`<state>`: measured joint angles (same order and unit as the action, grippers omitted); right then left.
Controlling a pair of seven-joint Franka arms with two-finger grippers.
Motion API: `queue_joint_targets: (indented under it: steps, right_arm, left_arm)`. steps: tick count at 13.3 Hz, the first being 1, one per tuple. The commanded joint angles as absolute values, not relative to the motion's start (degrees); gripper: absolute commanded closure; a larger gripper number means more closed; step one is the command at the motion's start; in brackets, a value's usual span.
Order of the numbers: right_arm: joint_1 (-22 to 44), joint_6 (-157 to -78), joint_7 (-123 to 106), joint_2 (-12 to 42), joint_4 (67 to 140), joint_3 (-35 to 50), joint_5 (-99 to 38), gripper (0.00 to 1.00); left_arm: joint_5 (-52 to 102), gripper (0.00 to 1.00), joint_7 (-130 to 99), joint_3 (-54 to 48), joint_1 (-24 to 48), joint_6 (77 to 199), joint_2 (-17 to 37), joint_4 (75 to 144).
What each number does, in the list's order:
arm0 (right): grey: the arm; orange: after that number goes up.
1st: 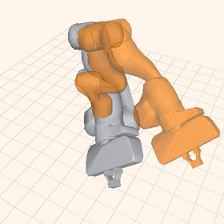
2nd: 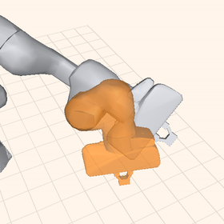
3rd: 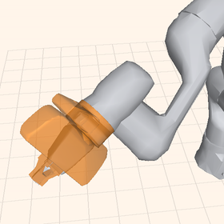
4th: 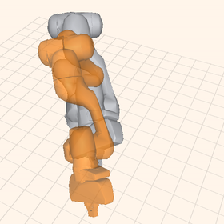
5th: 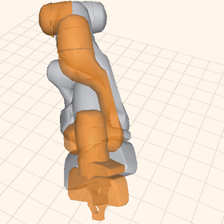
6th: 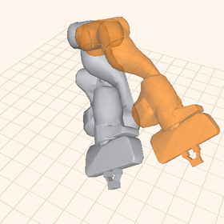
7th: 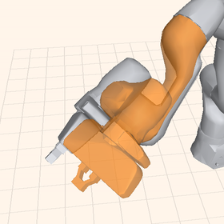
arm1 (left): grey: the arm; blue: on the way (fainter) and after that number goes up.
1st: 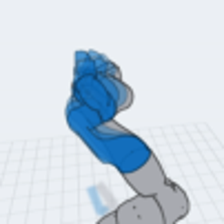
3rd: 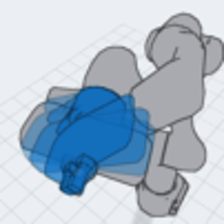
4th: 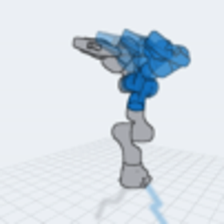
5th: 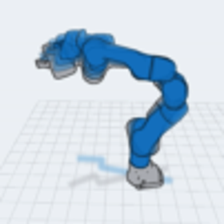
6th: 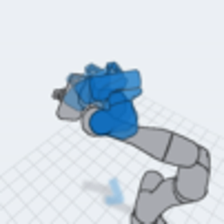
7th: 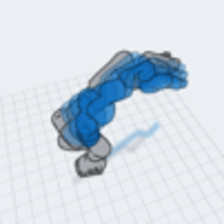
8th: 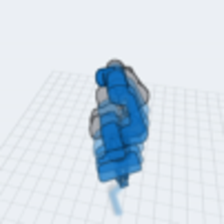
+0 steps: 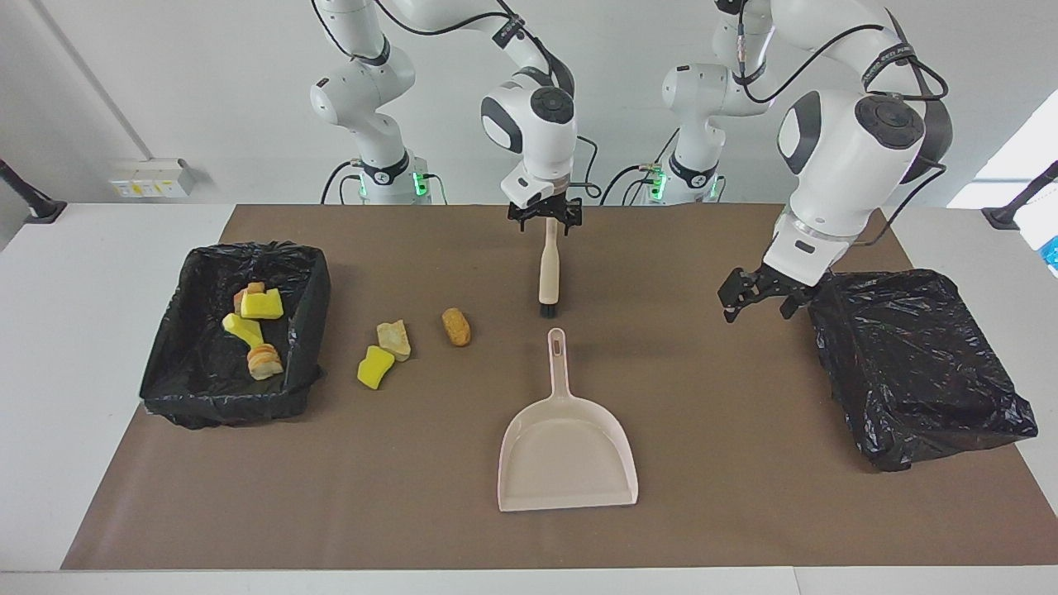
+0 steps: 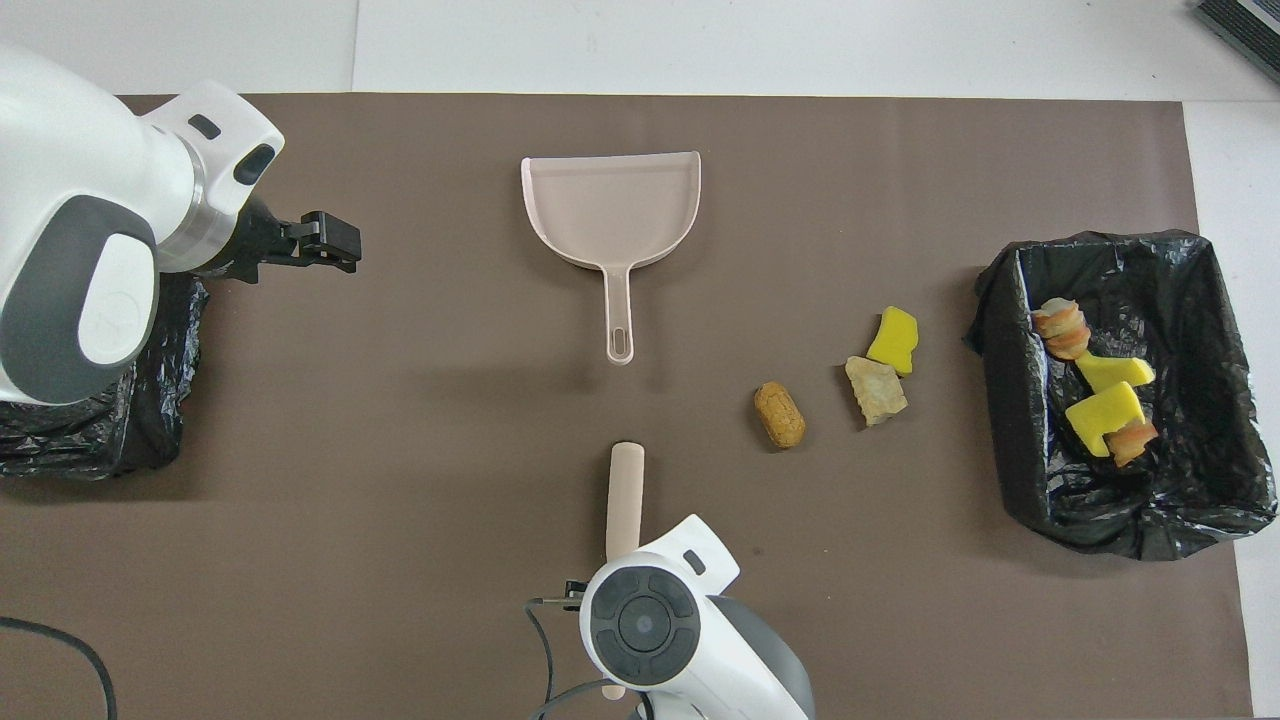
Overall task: Sweep and dump trash in bin
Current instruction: 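Grasp the dustpan handle with the left gripper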
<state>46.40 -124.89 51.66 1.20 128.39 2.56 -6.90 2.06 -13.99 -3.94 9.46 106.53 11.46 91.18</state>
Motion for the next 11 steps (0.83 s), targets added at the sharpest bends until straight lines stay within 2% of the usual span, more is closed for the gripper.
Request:
queue_joint_targets:
  steps: [1, 3, 7, 11]
  right_arm:
    - [47.64, -127.27, 53.17, -1.14, 131.92, 2.46, -8.61, 0.12]
    - [47.9, -128.66, 52.48, -0.79, 131.92, 2.46, -11.94, 0.18]
    - [47.99, -128.76, 52.03, -0.35, 131.92, 2.46, -12.04, 0.37]
    - [48.6, -129.02, 51.5, 0.61, 131.84, 2.55, -12.13, 0.37]
  left_arm:
    - [2.64, 0.0, -16.78, -3.34, 13.26, 107.93, 15.27, 89.74]
    - [2.64, 0.0, -18.71, -3.34, 15.46, 108.54, 18.71, 85.36]
    - [3.78, 0.0, -23.12, -3.34, 20.83, 115.65, 23.19, 84.82]
    - [3.78, 0.0, -23.81, -3.96, 25.56, 119.62, 27.59, 84.2]
